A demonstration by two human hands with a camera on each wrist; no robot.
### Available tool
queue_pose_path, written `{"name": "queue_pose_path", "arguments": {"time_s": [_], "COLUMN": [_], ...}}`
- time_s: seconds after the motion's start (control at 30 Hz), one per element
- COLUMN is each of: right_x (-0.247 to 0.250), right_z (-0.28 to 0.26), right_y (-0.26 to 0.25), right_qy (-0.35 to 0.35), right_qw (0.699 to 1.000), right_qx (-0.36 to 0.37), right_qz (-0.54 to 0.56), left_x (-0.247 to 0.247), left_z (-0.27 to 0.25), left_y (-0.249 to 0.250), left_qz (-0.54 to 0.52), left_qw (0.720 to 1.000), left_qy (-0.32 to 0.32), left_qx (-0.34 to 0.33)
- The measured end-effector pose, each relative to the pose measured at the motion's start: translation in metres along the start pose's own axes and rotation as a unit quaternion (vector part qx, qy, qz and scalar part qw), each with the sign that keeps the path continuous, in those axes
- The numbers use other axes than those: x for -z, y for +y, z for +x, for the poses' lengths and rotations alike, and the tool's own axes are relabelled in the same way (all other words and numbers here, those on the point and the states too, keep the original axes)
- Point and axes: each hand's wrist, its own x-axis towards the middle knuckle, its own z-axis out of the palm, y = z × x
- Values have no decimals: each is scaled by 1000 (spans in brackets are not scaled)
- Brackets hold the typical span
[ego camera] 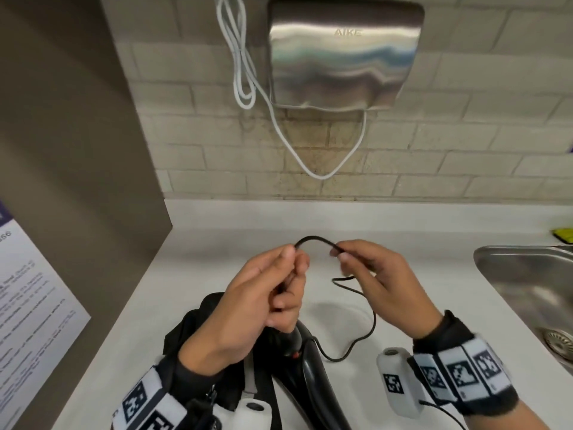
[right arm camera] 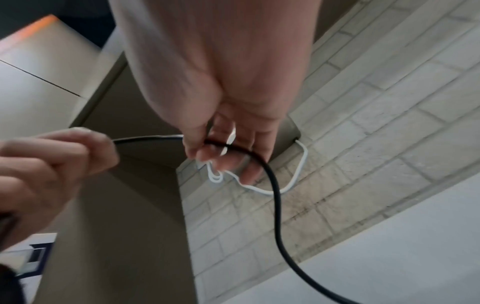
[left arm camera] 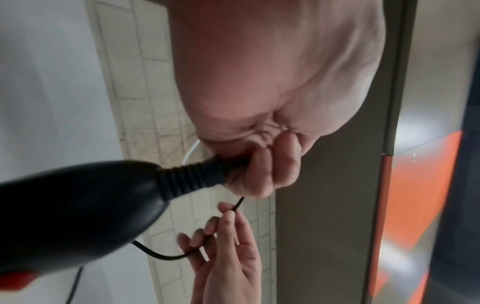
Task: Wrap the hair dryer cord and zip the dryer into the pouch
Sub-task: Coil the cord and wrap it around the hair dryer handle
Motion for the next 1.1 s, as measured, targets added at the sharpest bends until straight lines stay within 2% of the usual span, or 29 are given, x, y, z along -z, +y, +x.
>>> {"name": "queue_pose_path", "arguments": {"time_s": [0.1,0.17,0.23,0.33,0.37,0.43,0.53,0.57,0.63,0.7,0.83,0.97,1.1], "right_x": [1,-6,-22,-49,-55,-60,-54,-49,-36,-23,-2,16,28], "right_z": [7,8,1,-23,-32,-50,-72,-78,-85,-87,-81,-67,-52], "right_y": [10,17,27,42,47,54,54,52,47,39,17,-14,-52], "right_qy": [102,136,89,-58,-80,-72,-7,5,-6,-52,-117,-133,-154], "right_qw": [994,989,993,991,989,985,959,956,974,986,968,964,967], "right_qx": [-21,-55,-80,-116,-125,-156,-240,-247,-213,-150,-54,-8,38], "right_qz": [27,27,-4,-16,-13,18,152,159,74,-59,-214,-232,-199], "left_x": [7,6,2,-1,-1,2,10,11,12,9,2,-5,-9], "left_z": [-2,1,7,19,22,27,30,31,32,34,37,39,39], "left_y": [-8,-12,-15,-18,-19,-20,-21,-22,-23,-25,-26,-26,-25], "left_qz": [-61,-99,-138,-180,-191,-209,-222,-225,-228,-222,-201,-169,-119], "left_qw": [998,994,989,977,973,963,950,947,945,947,953,957,963], "left_qy": [19,33,51,100,118,149,193,202,206,204,187,187,180], "left_qx": [0,-11,-25,-51,-62,-86,-105,-105,-109,-115,-132,-147,-158]}}
